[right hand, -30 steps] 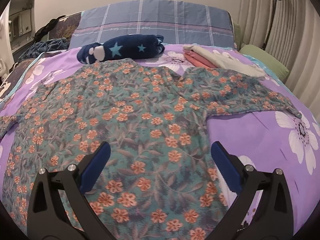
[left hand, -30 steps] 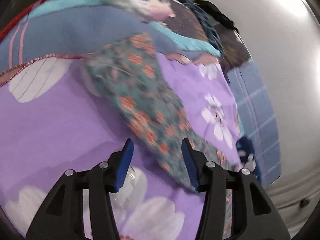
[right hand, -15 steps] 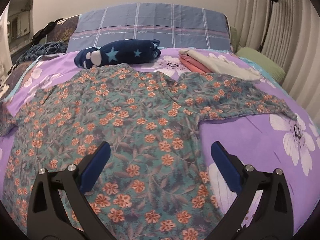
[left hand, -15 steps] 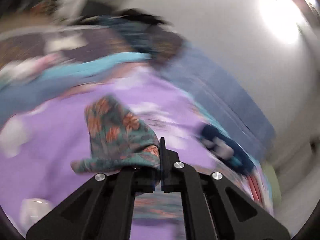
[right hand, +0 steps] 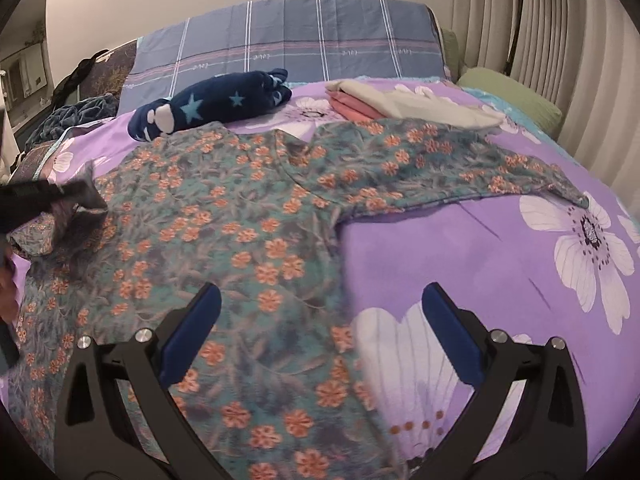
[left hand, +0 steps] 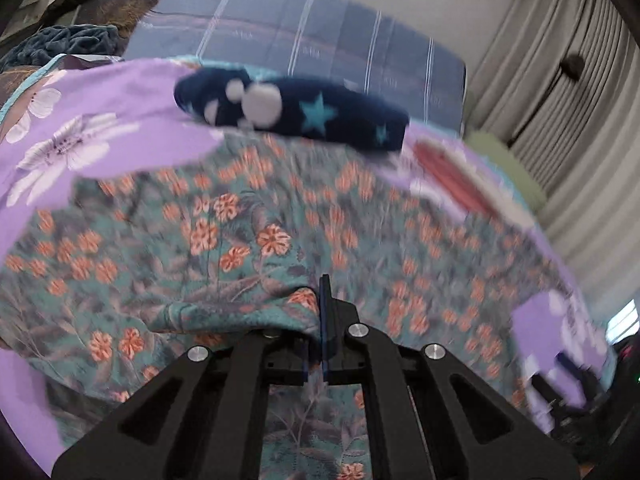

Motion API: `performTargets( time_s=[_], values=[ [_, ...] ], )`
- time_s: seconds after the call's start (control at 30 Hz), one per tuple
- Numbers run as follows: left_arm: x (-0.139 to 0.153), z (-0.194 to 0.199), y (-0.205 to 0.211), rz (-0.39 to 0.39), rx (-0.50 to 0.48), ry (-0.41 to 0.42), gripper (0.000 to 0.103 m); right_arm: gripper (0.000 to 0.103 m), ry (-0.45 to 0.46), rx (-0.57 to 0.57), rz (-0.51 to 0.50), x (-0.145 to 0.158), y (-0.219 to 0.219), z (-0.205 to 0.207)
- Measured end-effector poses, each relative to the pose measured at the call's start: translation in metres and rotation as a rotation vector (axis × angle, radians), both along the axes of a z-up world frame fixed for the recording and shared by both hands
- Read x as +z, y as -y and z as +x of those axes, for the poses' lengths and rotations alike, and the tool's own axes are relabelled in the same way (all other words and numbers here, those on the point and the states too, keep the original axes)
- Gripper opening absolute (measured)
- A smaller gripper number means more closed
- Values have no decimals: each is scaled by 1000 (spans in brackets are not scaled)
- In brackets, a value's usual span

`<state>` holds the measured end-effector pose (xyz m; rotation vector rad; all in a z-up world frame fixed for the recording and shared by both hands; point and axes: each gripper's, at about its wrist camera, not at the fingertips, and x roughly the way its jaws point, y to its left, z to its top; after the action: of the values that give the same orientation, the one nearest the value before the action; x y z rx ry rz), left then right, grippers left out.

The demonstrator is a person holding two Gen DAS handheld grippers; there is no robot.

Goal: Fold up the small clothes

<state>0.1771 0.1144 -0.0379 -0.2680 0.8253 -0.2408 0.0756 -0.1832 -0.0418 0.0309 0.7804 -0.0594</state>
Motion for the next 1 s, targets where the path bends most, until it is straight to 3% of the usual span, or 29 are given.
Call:
performTargets(
  time_s=[0.07,0.13,0.2,0.3,0.4,0.47,0.53,0.6,0.7,0.77,0.83,1.0],
  values=[
    [-10,-11,6,23,-10,-9,5,101,-12,17,23,1,3,5],
    [-17,-12,10,27,-29,-25,21,101,-23,40,57,4,3,13],
    [-17,-18,11,6,-37,-16,55,101,-22,54,74,8,0,18],
    [-13,-31,15,36,-49,27,67,100,-9,92,85,14,-10,24],
    [-4,-47,9,78,-51,64,77,83,-1,180,71,18,-31,28],
    [0,-58,1,83,-39,84,81,70,-2,257,39,20,-50,30],
    [2,-68,-12,103,-9,86,81,49,-15,359,1,20,-78,35],
    [2,-76,-27,144,50,87,81,41,-32,443,-13,21,-102,39],
    [1,-86,-47,253,165,93,81,40,-22,550,-54,23,-140,42],
    [0,-91,-57,314,197,85,81,49,1,639,-90,21,-168,44],
    [-1,-95,-67,343,221,79,81,57,19,722,-132,15,-195,44],
    [-16,-97,-94,372,277,14,81,57,22,804,-295,-13,-249,50]
  ],
)
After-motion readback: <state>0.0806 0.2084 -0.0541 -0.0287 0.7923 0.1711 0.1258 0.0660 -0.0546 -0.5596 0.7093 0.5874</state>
